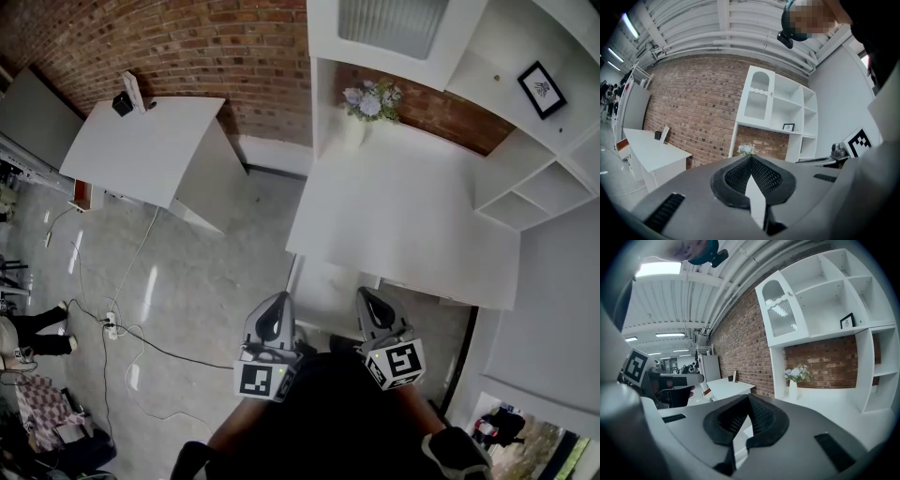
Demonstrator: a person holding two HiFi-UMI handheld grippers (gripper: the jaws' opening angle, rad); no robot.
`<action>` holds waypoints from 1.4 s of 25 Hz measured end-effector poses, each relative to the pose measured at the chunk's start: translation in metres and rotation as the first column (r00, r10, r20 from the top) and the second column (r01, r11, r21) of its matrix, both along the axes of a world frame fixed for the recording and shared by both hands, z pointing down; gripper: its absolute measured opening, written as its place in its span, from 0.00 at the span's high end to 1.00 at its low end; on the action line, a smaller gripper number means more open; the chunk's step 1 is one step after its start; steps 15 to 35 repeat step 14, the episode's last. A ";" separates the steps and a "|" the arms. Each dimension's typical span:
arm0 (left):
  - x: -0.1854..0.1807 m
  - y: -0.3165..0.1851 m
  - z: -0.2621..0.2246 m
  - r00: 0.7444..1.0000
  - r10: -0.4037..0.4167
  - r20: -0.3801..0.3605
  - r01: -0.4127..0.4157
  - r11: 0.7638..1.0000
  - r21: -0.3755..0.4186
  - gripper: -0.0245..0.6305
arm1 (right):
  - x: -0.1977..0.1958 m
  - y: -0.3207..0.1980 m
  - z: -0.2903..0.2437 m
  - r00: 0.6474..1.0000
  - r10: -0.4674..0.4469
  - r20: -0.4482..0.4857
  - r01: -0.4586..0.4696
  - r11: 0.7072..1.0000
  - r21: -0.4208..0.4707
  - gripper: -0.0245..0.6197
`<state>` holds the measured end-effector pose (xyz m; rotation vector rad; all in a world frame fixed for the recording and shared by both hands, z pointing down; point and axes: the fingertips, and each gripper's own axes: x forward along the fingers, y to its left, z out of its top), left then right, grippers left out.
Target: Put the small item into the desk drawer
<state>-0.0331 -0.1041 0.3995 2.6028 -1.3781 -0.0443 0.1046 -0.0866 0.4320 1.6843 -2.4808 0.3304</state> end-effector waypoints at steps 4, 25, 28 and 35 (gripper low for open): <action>0.001 -0.002 -0.004 1.000 0.000 -0.006 0.000 1.000 0.013 0.93 | 0.002 -0.001 0.000 1.000 0.007 0.002 -0.007 1.000 0.000 0.94; 0.001 0.003 -0.003 1.000 -0.007 -0.023 0.007 1.000 -0.023 0.93 | 0.004 0.005 0.001 1.000 0.028 0.002 -0.028 1.000 -0.002 0.94; 0.001 0.003 -0.003 1.000 -0.007 -0.023 0.007 1.000 -0.023 0.93 | 0.004 0.005 0.001 1.000 0.028 0.002 -0.028 1.000 -0.002 0.94; 0.001 0.003 -0.003 1.000 -0.007 -0.023 0.007 1.000 -0.023 0.93 | 0.004 0.005 0.001 1.000 0.028 0.002 -0.028 1.000 -0.002 0.94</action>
